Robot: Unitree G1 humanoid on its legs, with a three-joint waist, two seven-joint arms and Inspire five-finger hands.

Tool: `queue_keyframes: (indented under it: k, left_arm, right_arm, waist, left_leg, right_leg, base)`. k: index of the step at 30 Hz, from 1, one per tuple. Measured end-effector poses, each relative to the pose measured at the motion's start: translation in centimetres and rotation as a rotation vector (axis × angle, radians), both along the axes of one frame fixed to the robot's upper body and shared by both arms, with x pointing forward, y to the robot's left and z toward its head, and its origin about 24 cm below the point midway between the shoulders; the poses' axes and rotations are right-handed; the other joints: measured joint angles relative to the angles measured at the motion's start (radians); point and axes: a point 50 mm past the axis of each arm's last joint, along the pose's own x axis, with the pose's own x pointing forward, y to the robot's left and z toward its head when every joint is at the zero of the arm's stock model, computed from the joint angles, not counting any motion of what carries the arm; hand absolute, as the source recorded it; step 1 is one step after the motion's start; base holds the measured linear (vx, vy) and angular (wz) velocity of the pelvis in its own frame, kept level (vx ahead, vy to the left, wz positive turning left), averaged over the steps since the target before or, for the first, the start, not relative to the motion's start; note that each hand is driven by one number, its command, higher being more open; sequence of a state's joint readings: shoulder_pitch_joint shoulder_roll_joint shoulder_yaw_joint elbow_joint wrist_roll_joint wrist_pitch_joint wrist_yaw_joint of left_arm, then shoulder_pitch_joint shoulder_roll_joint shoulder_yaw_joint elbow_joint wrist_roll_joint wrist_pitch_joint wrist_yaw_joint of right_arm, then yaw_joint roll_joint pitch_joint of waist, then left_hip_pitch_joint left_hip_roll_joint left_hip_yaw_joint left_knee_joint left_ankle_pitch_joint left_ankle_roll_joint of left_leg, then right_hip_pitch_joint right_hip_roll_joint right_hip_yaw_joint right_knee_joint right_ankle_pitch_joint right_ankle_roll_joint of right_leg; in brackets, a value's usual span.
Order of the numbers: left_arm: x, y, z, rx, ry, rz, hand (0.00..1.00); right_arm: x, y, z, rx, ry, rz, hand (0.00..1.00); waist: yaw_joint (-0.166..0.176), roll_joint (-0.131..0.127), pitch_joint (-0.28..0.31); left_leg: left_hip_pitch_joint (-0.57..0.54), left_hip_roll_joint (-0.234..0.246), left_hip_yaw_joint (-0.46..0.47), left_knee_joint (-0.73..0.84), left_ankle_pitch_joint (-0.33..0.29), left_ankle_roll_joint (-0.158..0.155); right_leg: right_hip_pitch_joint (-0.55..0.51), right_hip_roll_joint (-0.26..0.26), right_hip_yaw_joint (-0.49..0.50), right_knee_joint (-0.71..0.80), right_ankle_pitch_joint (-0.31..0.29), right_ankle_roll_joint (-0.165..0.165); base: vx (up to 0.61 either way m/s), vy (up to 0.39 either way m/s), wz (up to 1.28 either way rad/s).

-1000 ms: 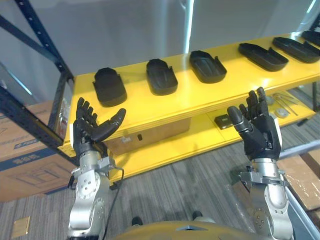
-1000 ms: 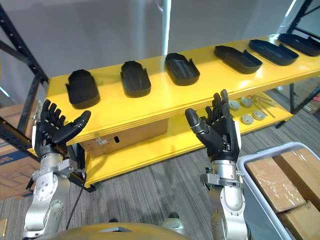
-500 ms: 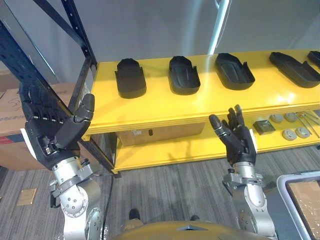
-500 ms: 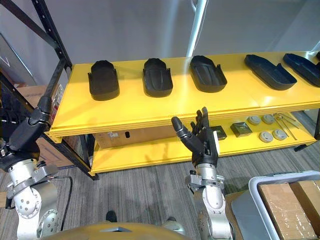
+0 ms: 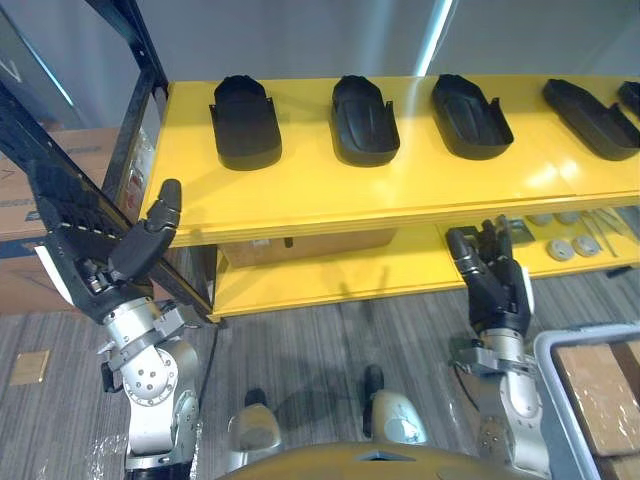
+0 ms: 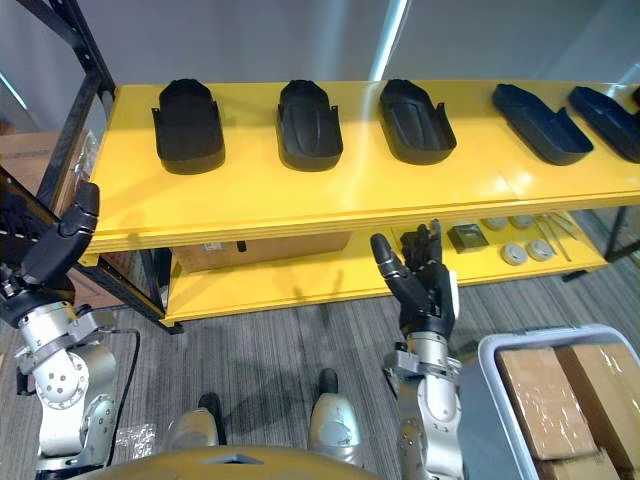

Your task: Walk over and take three plastic housings, then place them on the shelf

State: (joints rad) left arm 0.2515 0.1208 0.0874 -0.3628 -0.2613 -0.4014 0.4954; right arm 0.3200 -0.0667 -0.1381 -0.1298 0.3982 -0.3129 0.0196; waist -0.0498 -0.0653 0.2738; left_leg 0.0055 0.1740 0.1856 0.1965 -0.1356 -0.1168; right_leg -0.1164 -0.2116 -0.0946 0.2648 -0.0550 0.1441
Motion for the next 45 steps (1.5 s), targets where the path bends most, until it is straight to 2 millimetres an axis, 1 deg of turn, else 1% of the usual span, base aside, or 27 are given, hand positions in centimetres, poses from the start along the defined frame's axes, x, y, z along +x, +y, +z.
queue_keyframes:
  k: [1, 2, 3, 4, 5, 6, 7, 8, 9, 10, 11, 12, 13, 14, 15, 16, 17, 18, 21, 23, 25, 27, 32, 36, 38, 42, 45]
  left_arm:
    - [0.0, -0.2, -0.2, -0.016, 0.006, -0.005, 1.00]
    - [-0.1, -0.6, -0.7, -0.040, 0.028, -0.015, 1.00]
    - [-0.3, -0.9, -1.3, -0.058, 0.050, -0.030, 1.00]
    - [-0.4, -0.9, -1.3, -0.053, 0.055, -0.034, 1.00]
    - [-0.5, -0.7, -1.3, -0.045, 0.056, -0.030, 1.00]
    - [-0.5, -0.5, -1.3, -0.044, 0.062, -0.022, 1.00]
    - [-0.6, -0.1, -1.6, -0.048, 0.086, -0.008, 1.00]
    - [-0.7, 0.1, -1.7, -0.051, 0.098, 0.000, 1.00]
    - [-1.0, 0.5, -1.9, -0.048, 0.114, 0.018, 1.00]
    - [-1.2, 0.5, -2.0, -0.048, 0.120, 0.017, 1.00]
    - [-1.1, 0.6, -2.0, -0.045, 0.117, 0.016, 1.00]
    - [-1.1, 0.6, -1.8, -0.037, 0.105, 0.013, 1.00]
    - [-0.9, 0.5, -1.7, -0.037, 0.098, 0.005, 1.00]
    - [-0.6, 0.2, -1.4, -0.028, 0.087, -0.018, 1.00]
    - [-0.3, -0.2, -1.2, -0.015, 0.079, -0.037, 1.00]
    - [-0.4, -0.5, -1.4, -0.023, 0.077, -0.034, 1.00]
    - [-0.5, -0.5, -1.4, -0.029, 0.073, -0.033, 1.00]
    - [-0.4, 0.2, -1.2, -0.007, 0.082, -0.032, 1.00]
    - [-0.1, 1.5, -0.4, 0.063, 0.086, -0.021, 1.00]
    - [0.2, 1.4, 0.0, 0.076, 0.068, -0.041, 1.00]
    - [0.6, 1.0, 0.3, 0.085, 0.051, -0.071, 1.00]
    - [0.9, 0.4, 0.1, 0.088, 0.063, -0.108, 1.00]
    - [1.1, 0.1, -1.2, 0.077, 0.119, -0.138, 1.00]
    - [1.0, 0.1, -1.6, 0.072, 0.137, -0.138, 1.00]
    - [1.0, 0.0, -1.6, 0.075, 0.138, -0.140, 1.00]
    - [1.3, -0.9, -1.8, 0.074, 0.152, -0.196, 1.00]
    - [1.5, -1.0, -3.0, 0.052, 0.222, -0.193, 1.00]
  right_arm:
    - [-0.1, -0.6, 0.3, -0.016, -0.005, -0.019, 1.00]
    - [-0.2, -1.4, 0.6, -0.048, -0.008, -0.028, 1.00]
    - [-0.8, -2.1, 1.1, -0.080, -0.013, -0.038, 1.00]
    - [-0.9, -2.4, 1.4, -0.086, -0.021, -0.045, 1.00]
    - [-0.6, -2.5, 1.7, -0.092, -0.036, -0.046, 1.00]
    - [-0.1, -2.7, 2.3, -0.113, -0.059, -0.036, 1.00]
    - [0.4, -2.7, 2.9, -0.137, -0.085, -0.009, 1.00]
    - [0.6, -2.5, 3.3, -0.146, -0.101, 0.005, 1.00]
    - [1.0, -2.2, 4.5, -0.167, -0.153, 0.041, 1.00]
    - [1.2, -2.0, 6.4, -0.208, -0.236, 0.070, 1.00]
    - [1.5, -1.8, 7.6, -0.234, -0.290, 0.090, 1.00]
    - [2.4, -1.1, 10.0, -0.279, -0.400, 0.143, 1.00]
    - [2.7, -0.9, 11.1, -0.301, -0.448, 0.166, 1.00]
    - [3.5, -0.5, 13.1, -0.355, -0.530, 0.211, 1.00]
    - [4.0, -0.4, 14.5, -0.399, -0.580, 0.234, 1.00]
    - [4.1, -0.3, 14.7, -0.394, -0.592, 0.235, 1.00]
    - [4.1, -0.3, 14.7, -0.367, -0.595, 0.244, 1.00]
    - [4.4, -0.1, 14.8, -0.361, -0.592, 0.263, 1.00]
    - [5.7, 1.1, 15.6, -0.378, -0.586, 0.354, 1.00]
    - [6.9, 1.2, 15.9, -0.391, -0.546, 0.388, 1.00]
    - [8.8, 0.8, 16.1, -0.452, -0.473, 0.410, 1.00]
    - [11.1, 0.1, 16.3, -0.545, -0.348, 0.422, 1.00]
    - [14.5, -1.8, 14.4, -0.667, -0.037, 0.481, 1.00]
    - [16.4, -2.3, 15.2, -0.683, -0.012, 0.443, 1.00]
    - [17.3, -2.2, 16.7, -0.745, -0.066, 0.416, 1.00]
    - [17.9, -1.9, 19.5, -0.905, -0.132, 0.405, 1.00]
    - [18.5, -1.7, 20.2, -0.953, -0.132, 0.424, 1.00]
  waist:
    - [-0.006, 0.002, 0.002]
    - [-0.008, 0.054, -0.013]
    - [-0.017, 0.100, -0.033]
    - [-0.018, 0.112, -0.041]
    - [-0.015, 0.117, -0.047]
    - [-0.006, 0.110, -0.042]
    - [-0.002, 0.116, -0.038]
    - [0.001, 0.115, -0.036]
    - [0.006, 0.104, -0.032]
    - [0.017, 0.113, -0.038]
    - [0.023, 0.118, -0.038]
    - [0.024, 0.118, -0.038]
    - [0.026, 0.117, -0.039]
    - [0.032, 0.127, -0.044]
    - [0.037, 0.148, -0.058]
    - [0.039, 0.128, -0.056]
    - [0.053, 0.085, -0.069]
    - [0.055, 0.054, -0.081]
    - [0.053, 0.023, -0.094]
    - [0.050, 0.022, -0.099]
    - [0.049, 0.023, -0.101]
    - [0.048, 0.041, -0.110]
    - [0.079, 0.047, -0.113]
    - [0.093, 0.048, -0.113]
    - [0.100, 0.051, -0.115]
    - [0.120, 0.065, -0.118]
    - [0.131, 0.074, -0.116]
  left_leg:
    - [-0.039, 0.015, -0.002, 0.146, -0.023, 0.016]
    - [-0.048, 0.047, -0.003, 0.295, -0.056, 0.026]
    - [-0.024, 0.082, 0.016, 0.270, -0.107, 0.042]
    - [-0.005, 0.090, 0.022, 0.231, -0.120, 0.048]
    - [-0.001, 0.088, 0.032, 0.223, -0.100, 0.077]
    - [-0.059, 0.096, 0.038, 0.307, -0.056, 0.135]
    - [-0.107, 0.122, 0.032, 0.401, -0.011, 0.126]
    - [-0.121, 0.133, 0.029, 0.438, 0.006, 0.121]
    - [-0.130, 0.147, 0.032, 0.467, -0.005, 0.103]
    - [-0.125, 0.148, 0.044, 0.406, -0.038, 0.088]
    - [-0.126, 0.146, 0.049, 0.370, -0.045, 0.080]
    - [-0.135, 0.137, 0.049, 0.300, -0.042, 0.075]
    - [-0.133, 0.130, 0.045, 0.258, -0.029, 0.069]
    - [-0.125, 0.116, 0.035, 0.165, 0.052, 0.060]
    - [-0.100, 0.108, 0.027, 0.106, 0.117, 0.000]
    - [-0.082, 0.085, 0.029, 0.082, 0.117, -0.002]
    - [-0.057, 0.038, 0.040, 0.018, 0.140, 0.011]
    - [-0.039, -0.001, 0.046, -0.038, 0.157, 0.017]
    - [0.004, -0.057, 0.058, -0.140, 0.188, 0.028]
    - [0.005, -0.066, 0.057, -0.170, 0.205, 0.029]
    - [0.008, -0.073, 0.048, -0.212, 0.239, 0.027]
    - [0.013, -0.064, 0.032, -0.286, 0.297, 0.019]
    - [0.007, -0.043, 0.000, -0.286, 0.316, 0.014]
    - [0.003, -0.042, -0.008, -0.286, 0.321, 0.014]
    - [0.002, -0.043, -0.019, -0.286, 0.325, 0.015]
    - [-0.015, -0.043, -0.045, -0.287, 0.331, 0.015]
    - [-0.026, -0.040, -0.059, -0.287, 0.337, 0.012]
  right_leg:
    - [-0.004, -0.002, -0.025, 0.024, -0.007, -0.012]
    - [0.018, 0.021, -0.057, 0.035, -0.013, -0.022]
    - [0.033, 0.063, -0.086, 0.028, -0.024, -0.035]
    - [0.035, 0.074, -0.097, 0.028, -0.029, -0.040]
    - [0.042, 0.075, -0.101, 0.012, -0.031, -0.042]
    - [0.062, 0.081, -0.114, -0.027, -0.030, -0.046]
    - [0.105, 0.092, -0.120, -0.082, -0.020, -0.062]
    - [0.132, 0.098, -0.120, -0.107, -0.007, -0.079]
    - [0.184, 0.101, -0.125, -0.143, 0.017, -0.086]
    - [0.214, 0.102, -0.135, -0.167, 0.017, -0.086]
    - [0.225, 0.099, -0.137, -0.176, 0.017, -0.086]
    - [0.240, 0.084, -0.141, -0.178, 0.020, -0.080]
    - [0.243, 0.074, -0.146, -0.174, 0.030, -0.063]
    - [0.246, 0.064, -0.141, -0.171, 0.030, -0.051]
    - [0.254, 0.062, -0.127, -0.171, 0.026, -0.024]
    - [0.259, 0.047, -0.122, -0.172, 0.027, -0.016]
    - [0.255, 0.003, -0.124, -0.175, 0.028, -0.013]
    - [0.256, -0.026, -0.133, -0.182, 0.028, -0.012]
    - [0.254, -0.068, -0.154, -0.182, 0.031, -0.002]
    - [0.255, -0.073, -0.166, -0.182, 0.030, 0.002]
    - [0.248, -0.069, -0.180, -0.185, 0.033, 0.030]
    - [0.241, -0.050, -0.207, -0.199, 0.042, 0.044]
    - [0.262, -0.024, -0.238, -0.211, 0.042, 0.043]
    - [0.265, -0.022, -0.245, -0.212, 0.043, 0.042]
    - [0.271, -0.022, -0.255, -0.212, 0.044, 0.041]
    - [0.273, -0.015, -0.277, -0.213, 0.045, 0.039]
    - [0.267, -0.011, -0.291, -0.214, 0.047, 0.035]
  base:
    - [0.13, -0.196, 0.55]
    - [0.15, -0.171, 0.51]
    - [0.15, -0.089, 0.44]
    - [0.11, -0.042, 0.44]
    - [0.10, -0.068, 0.33]
    - [0.15, -0.143, 0.35]
    - [0.12, -0.135, 0.33]
    - [0.18, -0.064, 0.39]
    - [0.13, 0.012, 0.34]
    - [0.19, 0.039, 0.29]
    - [0.16, 0.069, 0.17]
    - [0.16, 0.090, 0.05]
    - [0.15, 0.146, -0.05]
    - [0.15, 0.235, -0.19]
    - [0.16, 0.257, -0.17]
    - [0.14, 0.249, 0.02]
    - [0.08, 0.187, 0.29]
    - [0.05, 0.172, 0.30]
    - [0.01, 0.115, 0.10]
    - [-0.02, 0.039, 0.14]
    - [-0.03, 0.005, 0.19]
    - [-0.04, -0.039, 0.22]
    - [-0.01, -0.057, 0.17]
    - [-0.03, -0.011, 0.07]
    - [-0.03, -0.007, 0.12]
    - [-0.05, -0.013, 0.17]
    - [-0.08, -0.017, 0.16]
